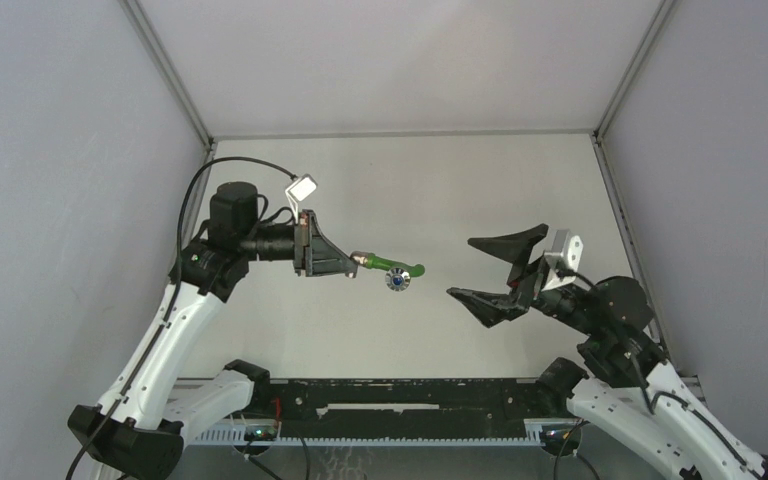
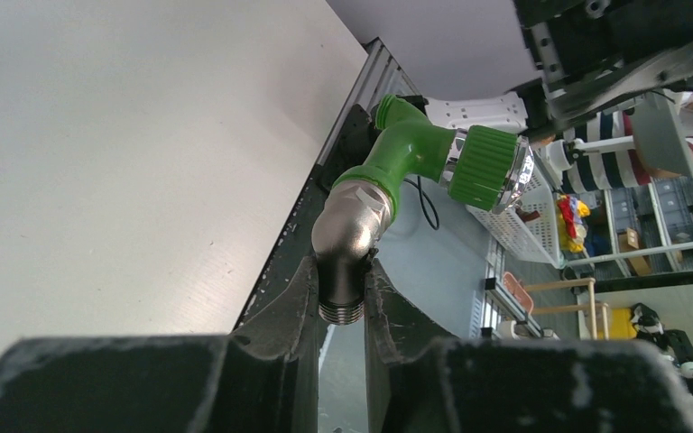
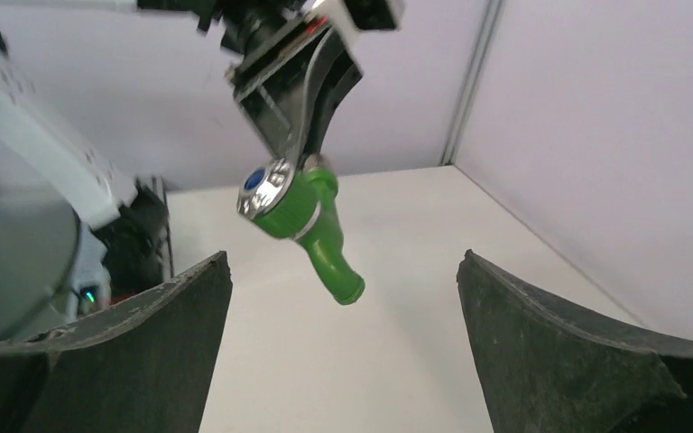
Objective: Install the water faucets
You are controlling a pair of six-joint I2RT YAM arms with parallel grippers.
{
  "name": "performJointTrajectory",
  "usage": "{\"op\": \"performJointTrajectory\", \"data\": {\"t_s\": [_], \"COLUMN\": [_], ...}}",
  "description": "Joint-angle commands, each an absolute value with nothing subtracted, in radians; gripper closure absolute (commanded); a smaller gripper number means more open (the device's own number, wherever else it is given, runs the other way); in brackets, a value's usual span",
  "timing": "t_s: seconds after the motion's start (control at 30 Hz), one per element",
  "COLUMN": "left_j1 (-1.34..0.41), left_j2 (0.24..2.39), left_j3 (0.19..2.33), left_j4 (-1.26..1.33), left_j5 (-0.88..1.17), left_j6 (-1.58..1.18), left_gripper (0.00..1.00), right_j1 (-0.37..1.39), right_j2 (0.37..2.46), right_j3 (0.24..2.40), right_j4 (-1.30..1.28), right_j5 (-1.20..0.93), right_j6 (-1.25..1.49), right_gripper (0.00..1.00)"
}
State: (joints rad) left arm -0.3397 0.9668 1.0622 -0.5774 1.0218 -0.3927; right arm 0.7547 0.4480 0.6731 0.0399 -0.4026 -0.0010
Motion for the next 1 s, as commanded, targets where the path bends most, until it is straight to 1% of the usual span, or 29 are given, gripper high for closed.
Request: {"op": "performJointTrajectory", "data": {"t_s": [0.0,0.07,0.13,0.27,0.33,0.37,0.5,0.6,0.7,0.73,0.77,0.8,0.83,0.87,0.9,0.93,0.97], "left_j1": [-0.333,-0.333,-0.334,-0.333,-0.334,-0.333,-0.334,-0.333,-0.333,-0.333,-0.333,-0.333,-0.333,-0.333,-0.333,-0.334,-0.333], "left_j2": [0.96,0.956,0.954,0.953,0.952,0.951,0.951,0.952,0.95,0.95,0.949,0.948,0.948,0.95,0.953,0.955,0.957], "left_j3": [1.122,1.118,1.114,1.111,1.107,1.105,1.099,1.096,1.092,1.091,1.089,1.084,1.08,1.077,1.076,1.074,1.07], "left_j4": [-0.518,-0.501,-0.489,-0.484,-0.484,-0.483,-0.484,-0.484,-0.484,-0.483,-0.48,-0.47,-0.459,-0.454,-0.454,-0.454,-0.452], "left_j5": [1.08,1.079,1.082,1.086,1.086,1.089,1.098,1.104,1.106,1.108,1.113,1.122,1.131,1.137,1.143,1.144,1.148], "left_j6": [-0.43,-0.444,-0.453,-0.455,-0.455,-0.455,-0.454,-0.454,-0.455,-0.456,-0.458,-0.47,-0.481,-0.49,-0.493,-0.5,-0.504], "left_gripper": [1.0,1.0,1.0,1.0,1.0,1.0,1.0,1.0,1.0,1.0,1.0,1.0,1.0,0.98,0.9,0.8,0.75], "right_j1": [0.953,1.053,1.106,1.123,1.122,1.12,1.108,1.095,1.088,1.084,1.077,1.068,1.062,1.057,1.054,1.051,1.051], "right_j2": [0.522,0.587,0.642,0.72,0.742,0.753,0.793,0.818,0.844,0.849,0.852,0.855,0.857,0.86,0.861,0.862,0.861], "right_j3": [0.64,0.64,0.64,0.64,0.64,0.64,0.647,0.653,0.666,0.666,0.666,0.668,0.669,0.669,0.667,0.663,0.657], "right_j4": [0.152,0.186,0.223,0.293,0.323,0.337,0.378,0.395,0.397,0.406,0.413,0.415,0.421,0.429,0.434,0.445,0.459], "right_j5": [-0.291,-0.154,-0.096,-0.102,-0.108,-0.109,-0.115,-0.146,-0.163,-0.172,-0.184,-0.201,-0.206,-0.206,-0.207,-0.207,-0.21], "right_j6": [-0.475,-0.606,-0.684,-0.719,-0.719,-0.714,-0.691,-0.669,-0.654,-0.643,-0.633,-0.622,-0.606,-0.587,-0.576,-0.569,-0.563], "right_gripper": [0.0,0.0,0.0,0.0,0.03,0.06,0.23,0.32,0.47,0.56,0.69,0.92,1.0,1.0,1.0,1.0,1.0]}}
